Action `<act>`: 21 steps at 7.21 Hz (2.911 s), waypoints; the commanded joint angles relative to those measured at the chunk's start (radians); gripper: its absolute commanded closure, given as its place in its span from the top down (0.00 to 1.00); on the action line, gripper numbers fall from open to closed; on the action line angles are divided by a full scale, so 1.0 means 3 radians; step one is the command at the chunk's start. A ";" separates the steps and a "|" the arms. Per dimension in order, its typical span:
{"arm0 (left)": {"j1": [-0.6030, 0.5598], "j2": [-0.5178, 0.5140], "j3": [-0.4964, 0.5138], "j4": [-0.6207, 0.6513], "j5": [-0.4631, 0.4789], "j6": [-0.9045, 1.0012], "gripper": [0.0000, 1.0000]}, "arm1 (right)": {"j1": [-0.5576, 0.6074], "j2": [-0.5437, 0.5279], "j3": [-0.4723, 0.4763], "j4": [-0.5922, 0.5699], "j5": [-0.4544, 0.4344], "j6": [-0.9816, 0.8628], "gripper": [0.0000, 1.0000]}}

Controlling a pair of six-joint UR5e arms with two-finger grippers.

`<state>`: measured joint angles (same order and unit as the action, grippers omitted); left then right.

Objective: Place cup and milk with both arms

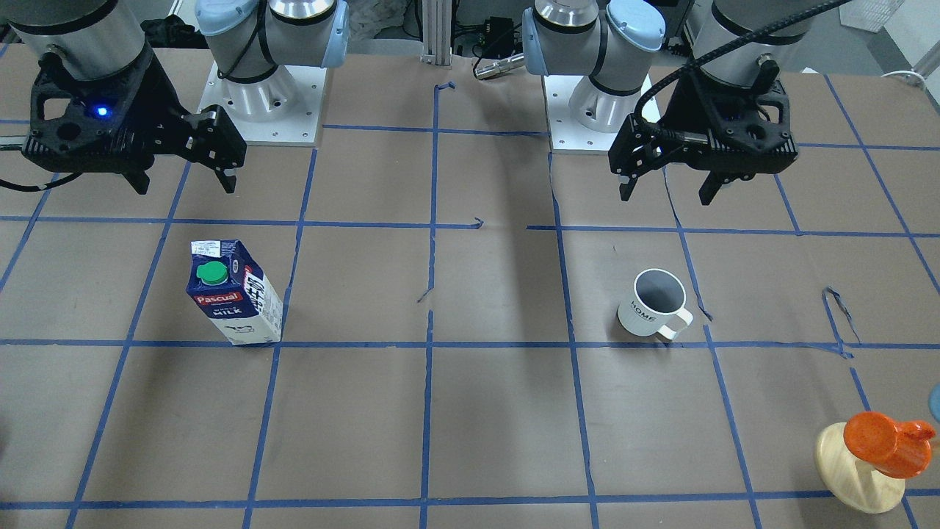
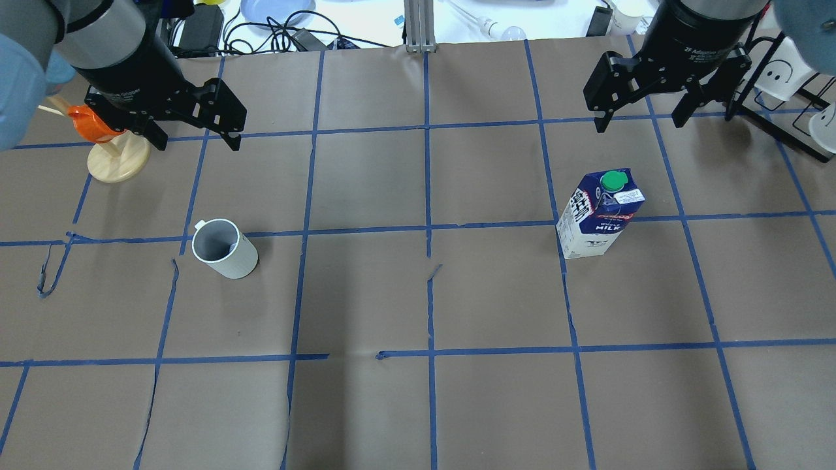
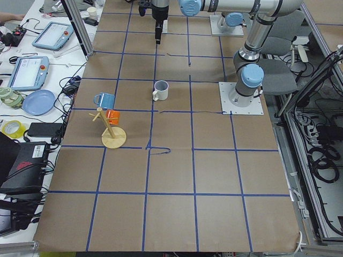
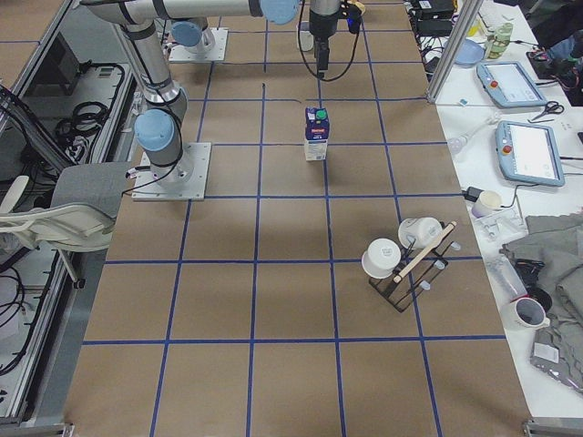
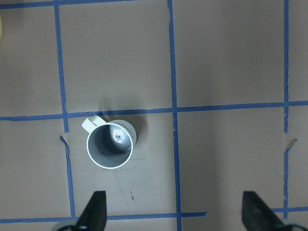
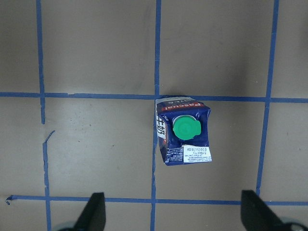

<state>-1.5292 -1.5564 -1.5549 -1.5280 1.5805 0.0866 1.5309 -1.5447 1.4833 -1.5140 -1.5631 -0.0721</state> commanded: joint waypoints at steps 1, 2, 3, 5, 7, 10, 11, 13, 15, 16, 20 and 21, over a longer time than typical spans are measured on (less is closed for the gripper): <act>0.0005 0.0003 -0.0002 0.0011 -0.0007 0.0013 1.00 | 0.0000 0.0000 0.0000 0.0000 0.0000 0.0000 1.00; 0.0005 -0.0002 -0.0002 0.0016 -0.0007 0.0013 1.00 | 0.0000 0.0000 0.0000 0.0000 0.0000 0.0000 1.00; 0.0045 0.0044 0.0003 -0.0025 -0.0007 0.0013 1.00 | 0.0000 0.0000 0.0000 0.0000 0.0000 0.0000 1.00; 0.0432 -0.0052 -0.0124 -0.0117 -0.0022 0.0064 1.00 | -0.0005 0.0000 0.0000 0.0000 0.0000 -0.0005 1.00; 0.0856 -0.0073 -0.0486 -0.0056 -0.0012 0.0201 1.00 | 0.0000 0.0000 0.0005 0.0000 0.0000 -0.0010 1.00; 0.0956 -0.0389 -0.0839 0.0647 -0.0027 0.0340 1.00 | 0.0000 0.0000 0.0010 0.0000 0.0000 -0.0010 1.00; 0.0956 -0.0456 -0.1033 0.0807 -0.0027 0.0280 1.00 | -0.0005 0.0000 0.0010 0.0000 0.0000 -0.0010 1.00; 0.0950 -0.0589 -0.1193 0.1108 -0.0007 0.0182 1.00 | 0.0000 0.0000 0.0010 0.0000 0.0005 -0.0010 1.00; 0.0950 -0.0661 -0.1305 0.1161 -0.0027 0.0152 0.97 | 0.0000 0.0000 0.0010 0.0000 0.0005 -0.0010 1.00; 0.0950 -0.0727 -0.1377 0.1333 -0.0027 0.0146 0.96 | 0.0000 0.0000 0.0010 0.0000 0.0005 -0.0005 1.00; 0.0930 -0.0820 -0.1393 0.1463 -0.0037 0.0146 0.02 | -0.0005 0.0000 0.0010 0.0000 0.0005 -0.0010 1.00; 0.0915 -0.0790 -0.1367 0.1483 -0.0043 0.0126 0.00 | 0.0000 0.0000 0.0005 0.0000 0.0005 -0.0010 1.00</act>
<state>-1.2495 -1.7990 -1.9709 -1.0887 1.5706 0.1297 1.5299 -1.5447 1.4862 -1.5140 -1.5616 -0.0750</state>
